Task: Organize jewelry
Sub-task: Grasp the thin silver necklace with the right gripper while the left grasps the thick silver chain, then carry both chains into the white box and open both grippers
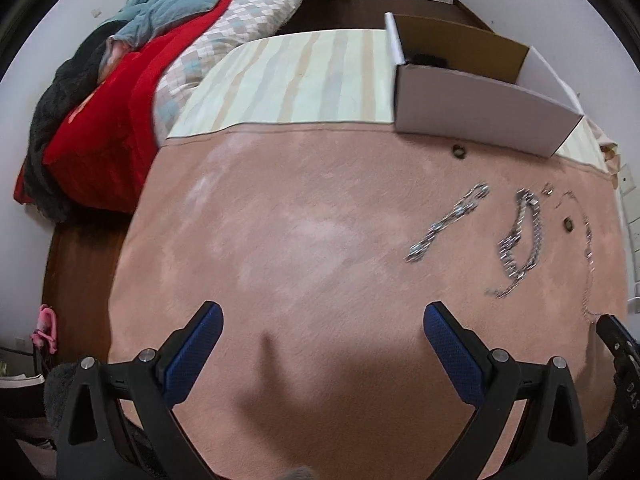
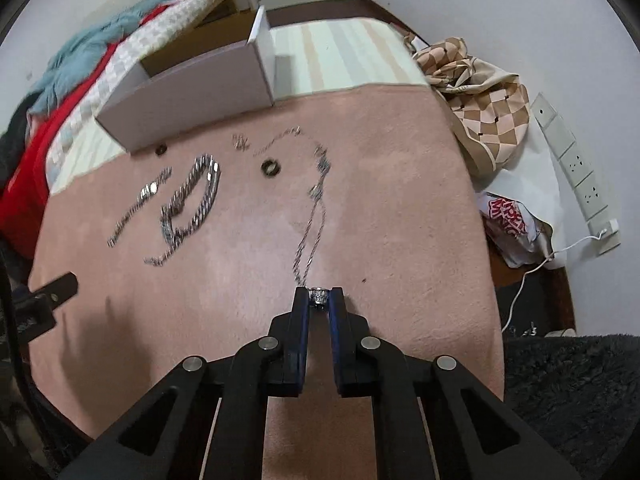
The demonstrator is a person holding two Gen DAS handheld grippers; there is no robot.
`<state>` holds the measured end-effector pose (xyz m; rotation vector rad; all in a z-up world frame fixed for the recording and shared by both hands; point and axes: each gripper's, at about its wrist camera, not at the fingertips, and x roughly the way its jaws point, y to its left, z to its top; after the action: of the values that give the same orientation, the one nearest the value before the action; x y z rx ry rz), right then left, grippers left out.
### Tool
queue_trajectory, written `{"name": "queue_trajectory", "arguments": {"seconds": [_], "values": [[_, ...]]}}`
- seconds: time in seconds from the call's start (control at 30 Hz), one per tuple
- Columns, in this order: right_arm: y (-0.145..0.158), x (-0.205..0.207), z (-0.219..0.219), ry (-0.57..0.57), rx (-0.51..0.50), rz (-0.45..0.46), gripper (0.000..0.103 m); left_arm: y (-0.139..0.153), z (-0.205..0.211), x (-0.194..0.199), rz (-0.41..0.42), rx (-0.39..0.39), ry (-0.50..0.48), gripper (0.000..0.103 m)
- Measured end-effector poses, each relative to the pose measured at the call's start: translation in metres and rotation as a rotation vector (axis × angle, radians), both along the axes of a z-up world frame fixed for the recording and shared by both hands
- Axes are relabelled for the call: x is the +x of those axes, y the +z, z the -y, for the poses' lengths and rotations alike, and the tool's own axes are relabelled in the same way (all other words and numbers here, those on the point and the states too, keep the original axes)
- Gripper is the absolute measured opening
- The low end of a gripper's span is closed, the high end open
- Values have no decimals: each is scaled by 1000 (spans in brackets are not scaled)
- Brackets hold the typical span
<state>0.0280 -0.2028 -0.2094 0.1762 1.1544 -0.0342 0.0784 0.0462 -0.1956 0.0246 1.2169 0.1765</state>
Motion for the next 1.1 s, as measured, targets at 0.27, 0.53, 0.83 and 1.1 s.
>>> {"name": "queue_trajectory", "arguments": {"seconds": [0.27,0.53,0.83,1.1], "values": [[11,9,29,-55,72,29,10,-8,59,43,-32,-143,-163,102],[10,9,38,-81,79,21,10,-29,97,64,-69,-90,-283,70],[17,13,41,-76,119,24,10,-14,92,67,-28,-164,-296,4],[63,22,31,-15,162,101,10,27,62,52,25,-276,-257,2]]}}
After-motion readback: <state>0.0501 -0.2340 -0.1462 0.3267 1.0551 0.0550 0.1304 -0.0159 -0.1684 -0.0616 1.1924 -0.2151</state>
